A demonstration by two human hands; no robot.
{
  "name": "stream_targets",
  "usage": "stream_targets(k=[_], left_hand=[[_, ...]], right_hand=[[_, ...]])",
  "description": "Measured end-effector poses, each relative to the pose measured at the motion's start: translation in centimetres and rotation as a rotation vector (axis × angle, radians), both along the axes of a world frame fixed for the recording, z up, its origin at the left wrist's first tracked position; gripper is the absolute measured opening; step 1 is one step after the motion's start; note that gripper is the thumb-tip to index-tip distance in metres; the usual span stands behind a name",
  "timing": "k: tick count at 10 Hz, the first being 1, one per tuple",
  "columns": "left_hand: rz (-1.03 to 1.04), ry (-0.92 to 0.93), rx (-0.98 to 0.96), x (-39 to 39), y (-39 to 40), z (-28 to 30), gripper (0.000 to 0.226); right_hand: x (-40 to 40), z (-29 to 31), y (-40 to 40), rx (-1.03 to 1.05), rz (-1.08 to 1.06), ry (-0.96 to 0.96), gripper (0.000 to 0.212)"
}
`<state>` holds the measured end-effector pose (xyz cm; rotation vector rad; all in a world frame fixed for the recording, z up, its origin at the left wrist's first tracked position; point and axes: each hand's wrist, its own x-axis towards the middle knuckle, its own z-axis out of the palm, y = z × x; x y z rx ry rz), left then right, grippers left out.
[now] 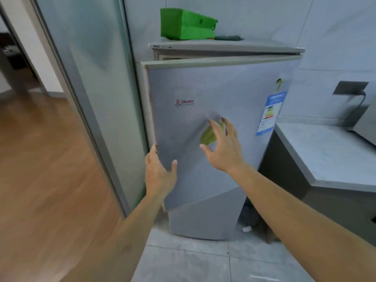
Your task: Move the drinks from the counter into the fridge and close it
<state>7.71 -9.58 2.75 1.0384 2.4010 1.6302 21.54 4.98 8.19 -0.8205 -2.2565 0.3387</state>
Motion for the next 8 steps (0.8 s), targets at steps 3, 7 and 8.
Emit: stream_targets(k=[3, 7, 8], left_hand=[[-0.104, 0.140, -0.216, -8.4, 9.4, 4.8, 0.081], [-0.236, 0.211, -0.353, -9.9, 18.1, 5.5, 0.091], [-0.167, 0.064, -0.228, -8.2, 14.5, 1.0, 0.081]], right_hand=[[-3.6, 2.5, 10.8, 0.162, -0.112, -0.277, 0.084], [-3.8, 3.0, 14.6, 0.045, -0.047, -0.262, 0.089], [-1.6, 5.0, 13.7, -0.207, 0.060, -0.032, 0.076]])
